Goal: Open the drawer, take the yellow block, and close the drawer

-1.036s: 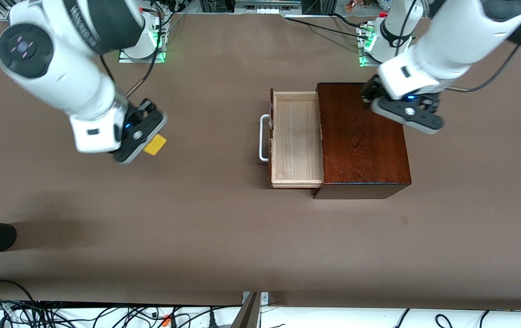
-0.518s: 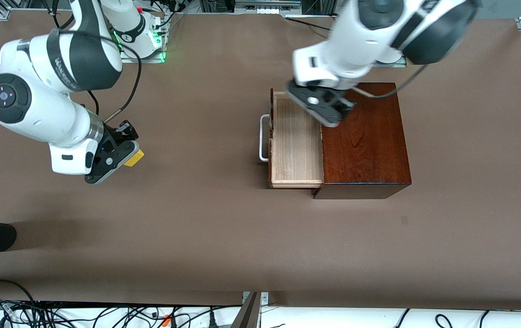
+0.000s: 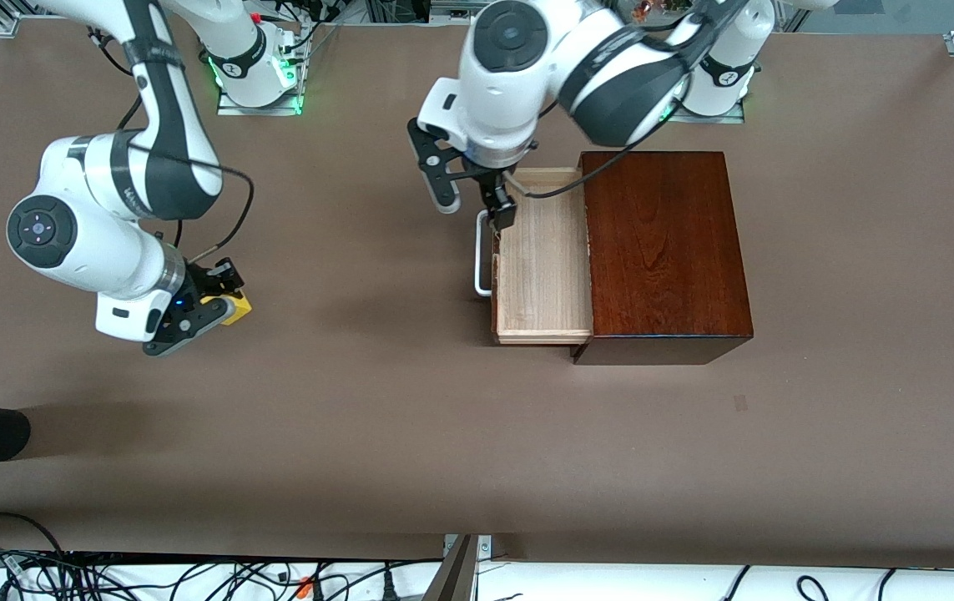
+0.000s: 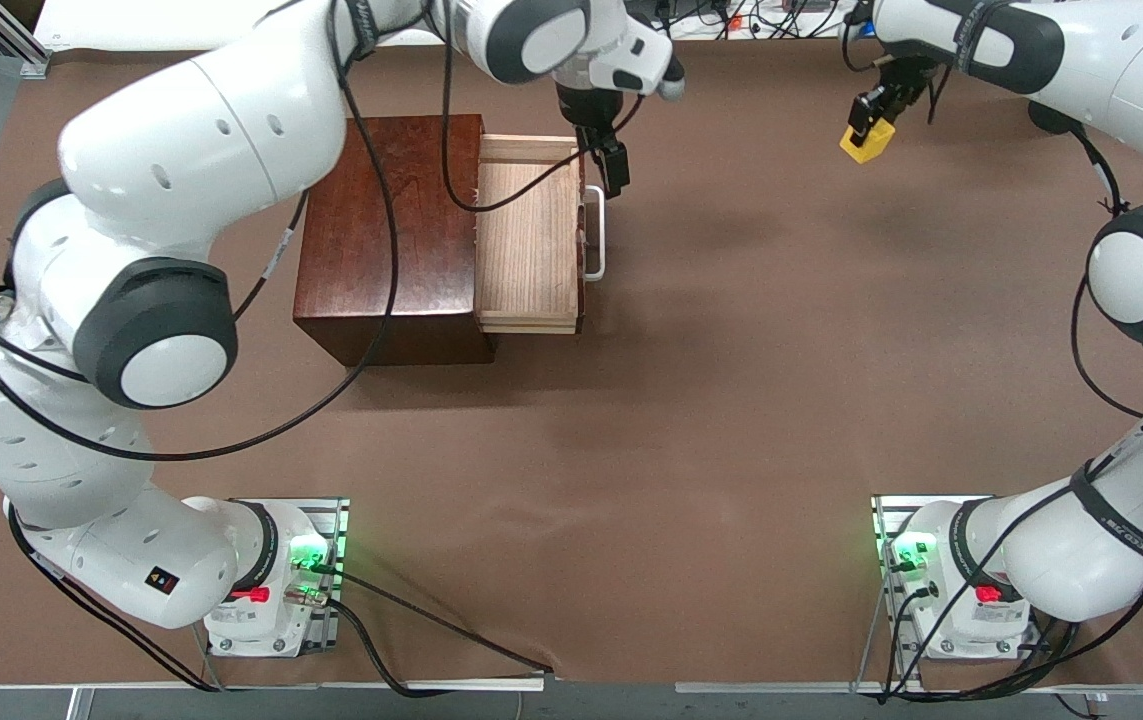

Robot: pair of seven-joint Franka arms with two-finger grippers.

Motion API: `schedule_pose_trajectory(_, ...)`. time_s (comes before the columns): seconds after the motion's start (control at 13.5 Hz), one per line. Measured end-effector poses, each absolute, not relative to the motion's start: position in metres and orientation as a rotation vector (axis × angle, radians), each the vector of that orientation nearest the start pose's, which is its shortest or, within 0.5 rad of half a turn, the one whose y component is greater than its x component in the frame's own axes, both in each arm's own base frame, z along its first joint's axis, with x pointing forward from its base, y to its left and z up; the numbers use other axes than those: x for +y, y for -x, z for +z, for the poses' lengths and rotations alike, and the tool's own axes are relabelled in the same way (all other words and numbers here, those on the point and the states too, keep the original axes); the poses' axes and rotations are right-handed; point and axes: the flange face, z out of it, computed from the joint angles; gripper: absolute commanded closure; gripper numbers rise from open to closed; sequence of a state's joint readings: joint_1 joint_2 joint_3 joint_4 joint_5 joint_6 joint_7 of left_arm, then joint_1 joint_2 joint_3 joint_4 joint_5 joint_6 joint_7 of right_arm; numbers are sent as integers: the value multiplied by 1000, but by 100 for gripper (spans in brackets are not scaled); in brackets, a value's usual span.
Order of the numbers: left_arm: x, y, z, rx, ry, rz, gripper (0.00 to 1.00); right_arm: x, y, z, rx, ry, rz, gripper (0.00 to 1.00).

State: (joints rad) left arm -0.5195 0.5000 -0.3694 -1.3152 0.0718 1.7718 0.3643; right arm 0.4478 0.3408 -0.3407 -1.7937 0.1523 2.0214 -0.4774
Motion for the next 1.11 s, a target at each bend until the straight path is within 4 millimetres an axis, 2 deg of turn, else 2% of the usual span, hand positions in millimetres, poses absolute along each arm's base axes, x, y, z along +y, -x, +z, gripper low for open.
schedule_pose_trajectory(0.22, -515, -485, 423, 2037, 2401, 76, 0, 52, -603, 317, -662, 3015, 117, 77)
schedule_pose_trajectory(0.37, -521, -489, 394, 2140, 2258, 83, 0, 43, -591, 293, -576, 3027, 123, 77)
schedule_pose_trajectory(0.52, -524, -491, 374, 2248, 2142, 106, 0, 56, -584, 283, -470, 3039, 146, 78)
schedule_pose_trajectory(0.74, -524, -492, 363, 2303, 2070, 127, 0, 84, -575, 269, -321, 3057, 159, 78)
schedule_pose_trajectory(1.11, -531, -491, 341, 2307, 2041, 127, 0, 83, -566, 231, -248, 3082, 184, 78)
